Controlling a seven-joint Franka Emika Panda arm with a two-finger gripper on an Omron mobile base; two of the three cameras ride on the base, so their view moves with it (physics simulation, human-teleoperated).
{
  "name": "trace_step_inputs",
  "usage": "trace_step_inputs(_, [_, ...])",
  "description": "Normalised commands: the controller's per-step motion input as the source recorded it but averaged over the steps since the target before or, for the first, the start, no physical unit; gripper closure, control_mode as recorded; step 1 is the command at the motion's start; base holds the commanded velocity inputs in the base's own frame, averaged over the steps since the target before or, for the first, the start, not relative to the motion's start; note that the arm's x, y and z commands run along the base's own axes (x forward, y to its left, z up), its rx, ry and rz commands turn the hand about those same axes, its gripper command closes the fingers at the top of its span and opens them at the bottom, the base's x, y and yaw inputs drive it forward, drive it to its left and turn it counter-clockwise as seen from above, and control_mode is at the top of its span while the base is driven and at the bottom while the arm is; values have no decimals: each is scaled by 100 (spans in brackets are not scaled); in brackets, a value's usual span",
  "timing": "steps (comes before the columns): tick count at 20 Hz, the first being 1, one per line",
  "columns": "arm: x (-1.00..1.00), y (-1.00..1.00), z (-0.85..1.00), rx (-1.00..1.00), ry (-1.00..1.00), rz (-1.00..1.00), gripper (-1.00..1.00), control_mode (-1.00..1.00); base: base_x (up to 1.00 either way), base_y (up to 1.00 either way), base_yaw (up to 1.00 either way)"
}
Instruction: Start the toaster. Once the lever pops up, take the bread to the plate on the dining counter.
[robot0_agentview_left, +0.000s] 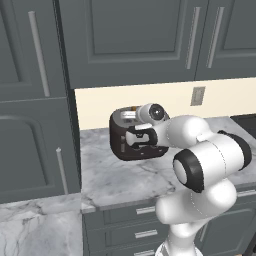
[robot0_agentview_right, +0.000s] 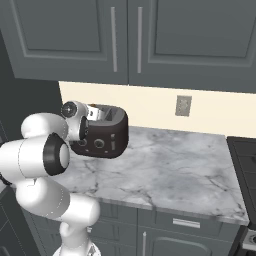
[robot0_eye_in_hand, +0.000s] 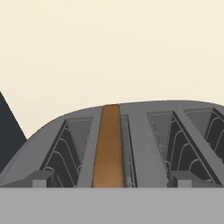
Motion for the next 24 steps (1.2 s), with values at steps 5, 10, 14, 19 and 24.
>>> trace_step_inputs(5, [0, 0, 0, 0, 0, 0, -100, -100, 0, 0, 0])
trace_step_inputs(10, [0, 0, 0, 0, 0, 0, 100, -100, 0, 0, 0])
trace_step_inputs(14, [0, 0, 0, 0, 0, 0, 100, -100, 0, 0, 0])
trace_step_inputs(19, [0, 0, 0, 0, 0, 0, 100, -100, 0, 0, 0])
trace_step_inputs(24, [0, 0, 0, 0, 0, 0, 100, -100, 0, 0, 0])
